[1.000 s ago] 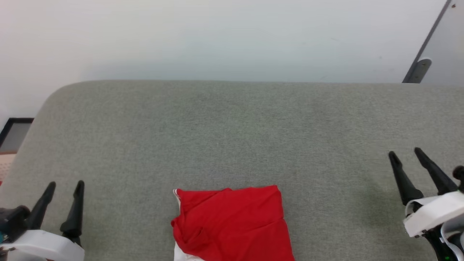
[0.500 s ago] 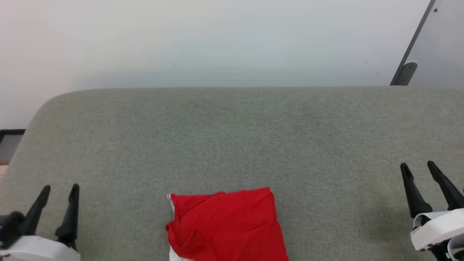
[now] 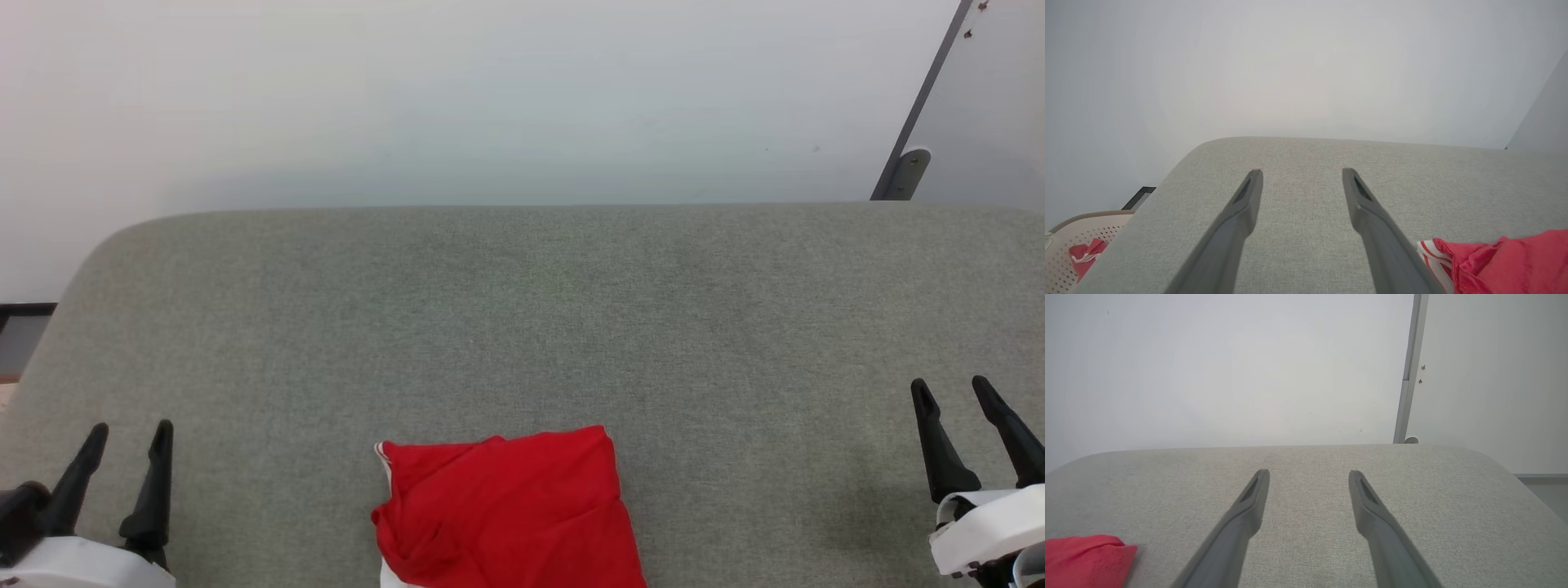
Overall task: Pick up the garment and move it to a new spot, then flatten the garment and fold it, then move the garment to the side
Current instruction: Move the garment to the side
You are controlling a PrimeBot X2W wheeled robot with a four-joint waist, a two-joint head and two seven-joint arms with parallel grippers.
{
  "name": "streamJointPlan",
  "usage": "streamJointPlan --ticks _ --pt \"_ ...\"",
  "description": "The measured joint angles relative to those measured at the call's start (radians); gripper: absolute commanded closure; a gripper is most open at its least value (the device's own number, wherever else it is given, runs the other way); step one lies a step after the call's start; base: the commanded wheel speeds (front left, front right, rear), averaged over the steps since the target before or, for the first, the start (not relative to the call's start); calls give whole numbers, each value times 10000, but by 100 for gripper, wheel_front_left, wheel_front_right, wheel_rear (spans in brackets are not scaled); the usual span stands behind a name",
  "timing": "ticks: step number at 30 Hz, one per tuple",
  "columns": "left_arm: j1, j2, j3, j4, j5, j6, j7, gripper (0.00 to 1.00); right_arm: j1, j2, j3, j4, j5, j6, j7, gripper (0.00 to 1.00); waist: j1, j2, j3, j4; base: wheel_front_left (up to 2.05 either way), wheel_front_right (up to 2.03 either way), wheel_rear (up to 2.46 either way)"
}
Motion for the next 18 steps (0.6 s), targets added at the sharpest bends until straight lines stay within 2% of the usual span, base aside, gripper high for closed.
streamJointPlan --ticks 9,12,18 --pt "1 2 -44 23 15 -31 0 0 105 119 240 -19 36 0 339 0 0 0 -66 161 0 0 0" --pt "3 21 -69 10 13 -29 31 0 151 173 750 -159 234 0 813 0 0 0 -64 281 0 0 0" --pt "3 58 -151 -27 13 12 163 0 189 201 2257 -472 1390 0 2201 0 0 0 -7 605 0 0 0"
